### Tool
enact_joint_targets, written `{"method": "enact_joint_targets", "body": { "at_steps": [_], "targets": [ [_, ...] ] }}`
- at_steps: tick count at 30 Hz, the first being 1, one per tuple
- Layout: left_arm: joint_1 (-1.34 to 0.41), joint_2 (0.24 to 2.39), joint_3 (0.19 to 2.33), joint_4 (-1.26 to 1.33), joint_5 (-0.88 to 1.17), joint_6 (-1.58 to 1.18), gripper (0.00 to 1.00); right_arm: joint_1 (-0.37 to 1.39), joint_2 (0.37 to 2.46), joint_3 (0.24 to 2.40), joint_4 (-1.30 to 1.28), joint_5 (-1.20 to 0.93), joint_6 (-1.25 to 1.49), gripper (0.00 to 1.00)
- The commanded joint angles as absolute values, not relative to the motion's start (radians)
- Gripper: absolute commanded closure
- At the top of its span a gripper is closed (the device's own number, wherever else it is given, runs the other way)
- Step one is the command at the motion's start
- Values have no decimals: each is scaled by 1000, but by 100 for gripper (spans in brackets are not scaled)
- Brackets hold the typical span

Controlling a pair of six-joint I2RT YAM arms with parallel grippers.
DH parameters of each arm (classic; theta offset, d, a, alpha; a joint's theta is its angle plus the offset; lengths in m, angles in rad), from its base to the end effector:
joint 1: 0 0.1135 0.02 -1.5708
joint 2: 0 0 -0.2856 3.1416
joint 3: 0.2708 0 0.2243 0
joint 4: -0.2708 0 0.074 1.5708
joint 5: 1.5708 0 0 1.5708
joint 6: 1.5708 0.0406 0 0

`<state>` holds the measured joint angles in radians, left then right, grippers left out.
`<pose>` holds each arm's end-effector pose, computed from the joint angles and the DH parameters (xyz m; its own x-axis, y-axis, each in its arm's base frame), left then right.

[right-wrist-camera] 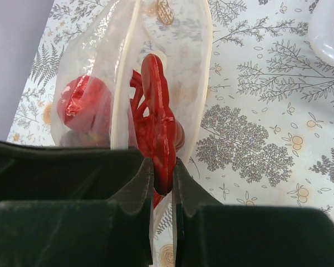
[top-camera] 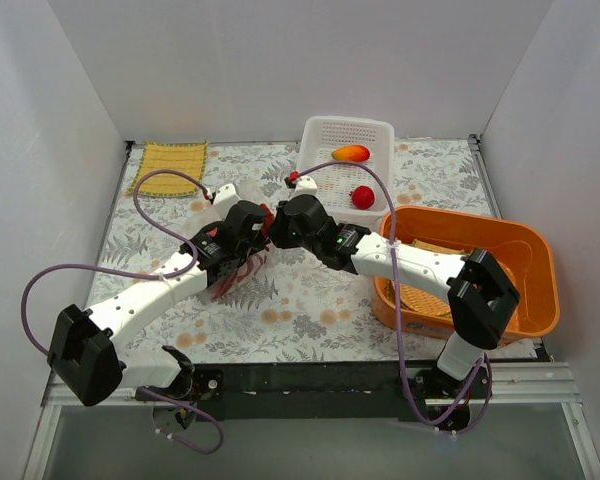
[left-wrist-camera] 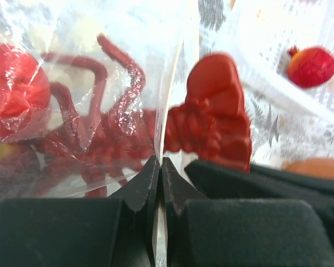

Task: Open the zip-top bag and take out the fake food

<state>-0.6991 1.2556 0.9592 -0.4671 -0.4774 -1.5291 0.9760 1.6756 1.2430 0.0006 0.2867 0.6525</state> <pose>0.1920 -0.1371 0.3032 -0.3393 -0.8741 -0.3475 -0.5155 0.4818 -0.7086 0.2190 0.3032 0.3141 -0.5814 0.1800 -0.7935 -0.3745 0.8066 0.4573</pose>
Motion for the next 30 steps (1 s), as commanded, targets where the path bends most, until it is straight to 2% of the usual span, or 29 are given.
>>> {"method": "enact_joint_targets", "body": {
  "at_steps": [1, 13, 30],
  "targets": [
    [-672, 1241, 1046, -417, -572, -1545, 100, 1003, 1645, 1285, -167, 342, 535, 99],
    [-652, 1178, 939, -426, -480, -1548, 100, 1005, 1637, 1445, -247, 385, 462, 99],
    [-652, 1143, 1019, -485, -445, -1517, 100, 1003, 1718, 1739, -406, 443, 347, 99]
  ]
}}
